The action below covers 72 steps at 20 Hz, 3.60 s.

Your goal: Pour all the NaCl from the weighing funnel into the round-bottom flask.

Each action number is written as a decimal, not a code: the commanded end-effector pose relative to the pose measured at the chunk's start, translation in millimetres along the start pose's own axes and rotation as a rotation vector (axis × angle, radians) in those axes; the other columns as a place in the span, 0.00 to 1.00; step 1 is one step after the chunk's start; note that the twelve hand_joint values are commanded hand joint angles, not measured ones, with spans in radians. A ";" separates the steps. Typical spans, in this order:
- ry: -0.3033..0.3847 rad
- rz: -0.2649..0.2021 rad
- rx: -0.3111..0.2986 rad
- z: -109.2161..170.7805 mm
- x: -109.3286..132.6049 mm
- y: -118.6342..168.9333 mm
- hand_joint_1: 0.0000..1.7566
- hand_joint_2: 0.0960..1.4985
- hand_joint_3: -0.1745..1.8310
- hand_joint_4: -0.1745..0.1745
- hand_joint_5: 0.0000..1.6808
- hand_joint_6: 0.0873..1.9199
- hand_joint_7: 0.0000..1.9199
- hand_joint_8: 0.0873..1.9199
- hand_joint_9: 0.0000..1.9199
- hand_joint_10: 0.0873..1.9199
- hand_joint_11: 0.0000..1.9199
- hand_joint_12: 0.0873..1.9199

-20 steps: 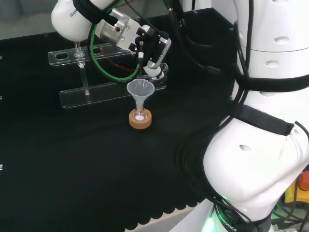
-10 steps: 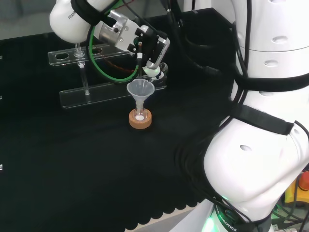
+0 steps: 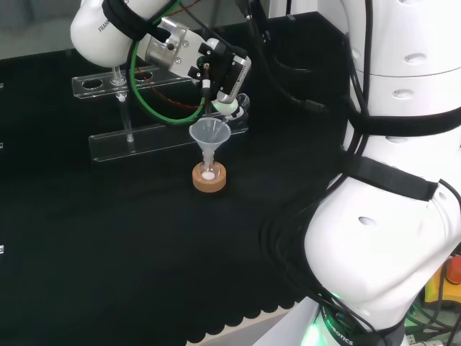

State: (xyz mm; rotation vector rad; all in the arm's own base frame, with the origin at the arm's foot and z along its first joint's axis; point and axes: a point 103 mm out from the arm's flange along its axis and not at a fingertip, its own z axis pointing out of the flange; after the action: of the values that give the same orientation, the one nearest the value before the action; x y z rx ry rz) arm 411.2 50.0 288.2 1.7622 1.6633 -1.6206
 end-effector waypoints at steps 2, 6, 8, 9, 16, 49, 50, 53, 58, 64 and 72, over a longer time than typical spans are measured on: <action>-0.007 0.000 0.003 0.7 0.4 -0.3 0.61 0.42 0.47 1.00 0.66 0.50 0.26 0.31 0.42 0.22 0.30 0.62; -0.010 -0.002 0.004 0.4 0.4 -0.5 0.61 0.42 0.47 1.00 0.66 0.50 0.26 0.31 0.42 0.22 0.30 0.62; -0.010 -0.002 0.004 0.3 0.5 -0.5 0.61 0.42 0.47 1.00 0.66 0.50 0.26 0.31 0.42 0.22 0.30 0.62; -0.012 -0.001 0.004 0.2 0.5 -0.6 0.61 0.42 0.47 1.00 0.66 0.50 0.26 0.31 0.42 0.22 0.30 0.62; -0.026 0.002 0.011 -2.7 2.6 -1.7 0.61 0.42 0.47 1.00 0.66 0.50 0.26 0.31 0.42 0.22 0.30 0.62; -0.070 0.004 0.037 -11.5 5.8 -3.1 0.61 0.42 0.47 1.00 0.66 0.49 0.25 0.30 0.42 0.22 0.31 0.60; -0.069 0.003 0.037 -11.3 5.9 -3.1 0.61 0.42 0.47 1.00 0.66 0.49 0.25 0.30 0.42 0.22 0.31 0.60; -0.063 0.003 0.031 -10.6 5.4 -3.0 0.61 0.42 0.47 1.00 0.66 0.49 0.25 0.30 0.42 0.22 0.31 0.60; -0.050 0.003 0.024 -10.0 4.2 -2.8 0.61 0.42 0.47 1.00 0.66 0.49 0.25 0.31 0.42 0.22 0.31 0.60; 0.013 -0.012 0.006 -1.5 -0.8 -0.2 0.61 0.42 0.47 1.00 0.66 0.49 0.25 0.31 0.42 0.22 0.31 0.60; 0.118 -0.032 -0.042 17.1 -5.4 6.8 0.61 0.42 0.47 1.00 0.66 0.49 0.25 0.31 0.42 0.22 0.31 0.60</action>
State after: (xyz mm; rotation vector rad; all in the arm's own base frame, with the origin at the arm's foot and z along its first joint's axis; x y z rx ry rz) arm 411.4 44.2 287.2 1.8024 1.7198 -1.5712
